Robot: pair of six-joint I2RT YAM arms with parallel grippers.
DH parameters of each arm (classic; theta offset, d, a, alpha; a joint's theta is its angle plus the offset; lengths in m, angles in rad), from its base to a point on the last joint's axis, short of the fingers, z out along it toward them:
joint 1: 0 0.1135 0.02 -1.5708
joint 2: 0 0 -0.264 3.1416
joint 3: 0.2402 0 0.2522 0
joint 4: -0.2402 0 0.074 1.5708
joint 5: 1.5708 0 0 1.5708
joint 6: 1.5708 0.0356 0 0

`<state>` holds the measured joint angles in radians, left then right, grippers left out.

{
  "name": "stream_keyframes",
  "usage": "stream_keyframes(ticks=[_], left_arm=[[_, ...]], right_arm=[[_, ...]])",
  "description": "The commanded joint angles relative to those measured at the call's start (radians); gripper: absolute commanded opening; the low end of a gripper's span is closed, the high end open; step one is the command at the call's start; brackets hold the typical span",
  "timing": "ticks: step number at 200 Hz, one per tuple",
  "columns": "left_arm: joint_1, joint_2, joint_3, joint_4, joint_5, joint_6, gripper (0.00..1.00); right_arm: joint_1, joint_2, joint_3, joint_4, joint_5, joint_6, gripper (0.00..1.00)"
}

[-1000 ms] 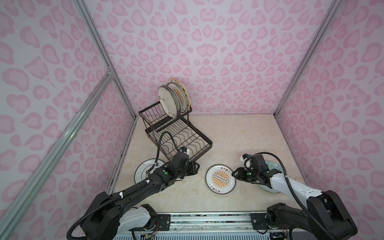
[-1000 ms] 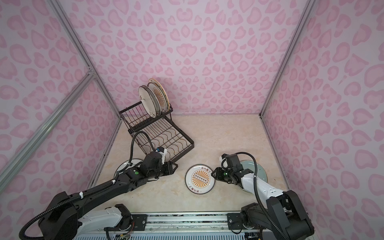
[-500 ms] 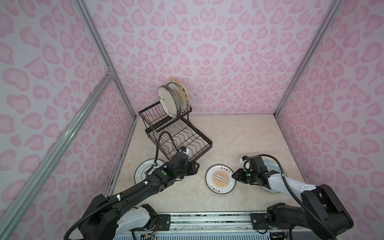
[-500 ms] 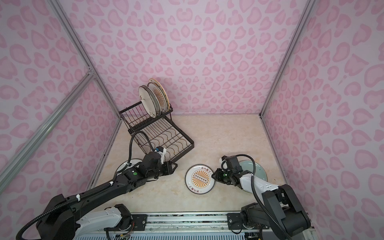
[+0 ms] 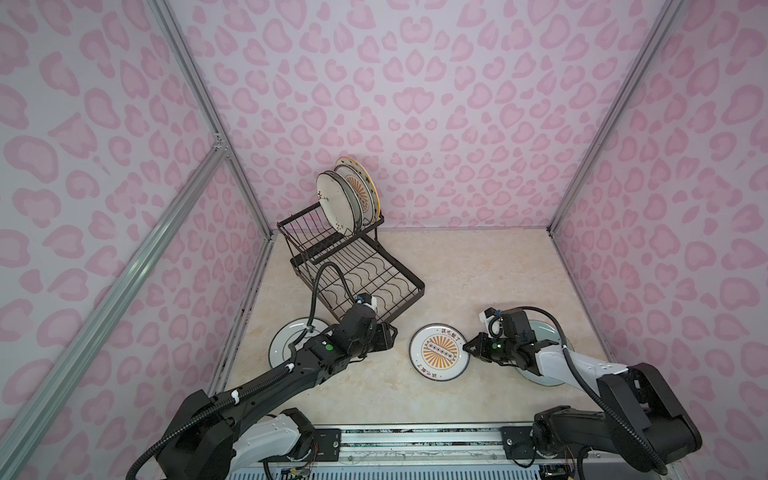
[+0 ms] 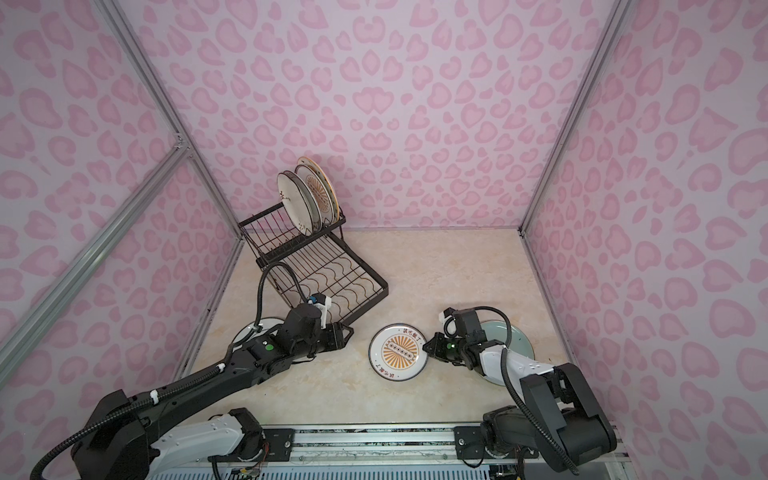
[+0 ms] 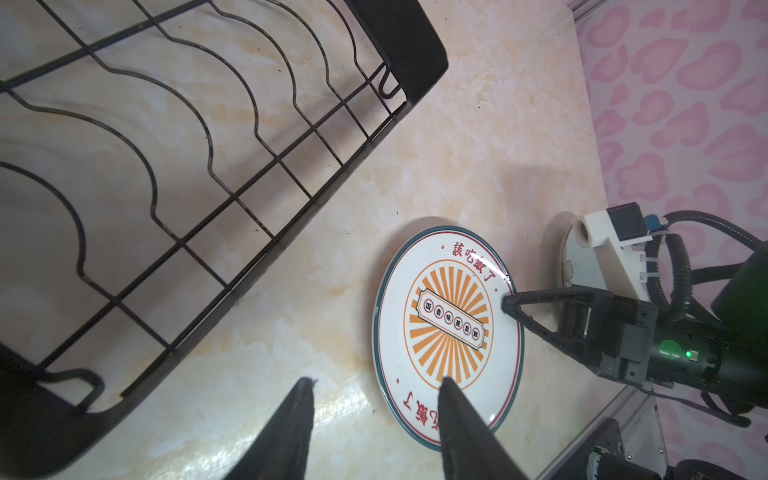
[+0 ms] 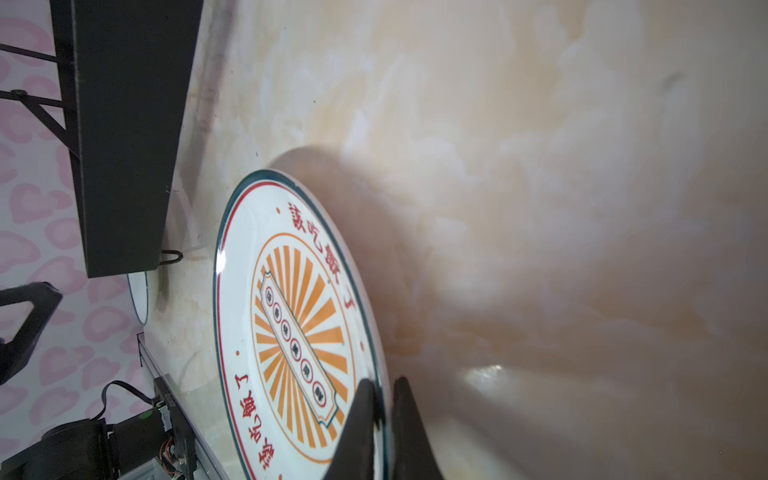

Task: Load the plates into the dish rack
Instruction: 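Grip the edge of the flat sunburst plate with the right gripper, then tilt the sunburst plate upright toward the left gripper beside the rack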

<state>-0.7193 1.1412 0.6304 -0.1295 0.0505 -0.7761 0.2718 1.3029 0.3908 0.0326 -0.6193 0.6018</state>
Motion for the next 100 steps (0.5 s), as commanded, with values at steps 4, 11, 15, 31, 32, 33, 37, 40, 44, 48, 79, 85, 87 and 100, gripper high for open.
stream_keyframes(ticks=[4,11,15,31,32,33,37,40,44,48,79,85,87,100], left_arm=[[0.000,0.008,0.031,-0.009,-0.034,0.016,0.52],[0.000,0.010,0.043,-0.013,-0.035,0.020,0.52],[0.000,0.013,0.047,-0.017,-0.035,0.022,0.52],[0.000,0.017,0.069,-0.025,-0.039,0.028,0.52],[0.001,0.018,0.070,-0.025,-0.040,0.028,0.52],[0.001,0.018,0.072,-0.026,-0.040,0.028,0.52],[0.000,0.018,0.077,-0.030,-0.041,0.031,0.52],[0.001,0.020,0.081,-0.031,-0.043,0.031,0.52],[0.001,0.020,0.085,-0.035,-0.044,0.032,0.52],[0.000,0.021,0.089,-0.040,-0.045,0.034,0.52],[0.000,0.017,0.119,-0.073,-0.061,0.052,0.53],[0.001,0.018,0.127,-0.083,-0.065,0.055,0.53],[0.001,0.018,0.128,-0.085,-0.068,0.056,0.53],[0.002,0.020,0.141,-0.105,-0.072,0.057,0.53]], right_arm=[[-0.012,-0.005,0.014,0.003,0.011,0.005,0.06],[-0.016,-0.007,0.019,0.007,0.006,0.006,0.05],[-0.017,-0.008,0.023,0.008,0.005,0.006,0.05],[-0.024,-0.010,0.034,0.018,-0.002,0.009,0.02],[-0.024,-0.012,0.035,0.018,-0.003,0.010,0.01],[-0.025,-0.011,0.036,0.019,-0.003,0.009,0.01],[-0.025,-0.011,0.040,0.021,-0.006,0.010,0.00],[-0.027,-0.011,0.042,0.022,-0.008,0.010,0.00],[-0.028,-0.013,0.047,0.023,-0.011,0.009,0.00],[-0.030,-0.013,0.052,0.023,-0.012,0.010,0.00],[-0.048,-0.021,0.091,0.020,-0.019,0.004,0.00],[-0.053,-0.022,0.096,0.022,-0.020,0.006,0.00],[-0.054,-0.022,0.098,0.024,-0.020,0.008,0.00],[-0.064,-0.021,0.106,0.042,-0.032,0.018,0.00]])
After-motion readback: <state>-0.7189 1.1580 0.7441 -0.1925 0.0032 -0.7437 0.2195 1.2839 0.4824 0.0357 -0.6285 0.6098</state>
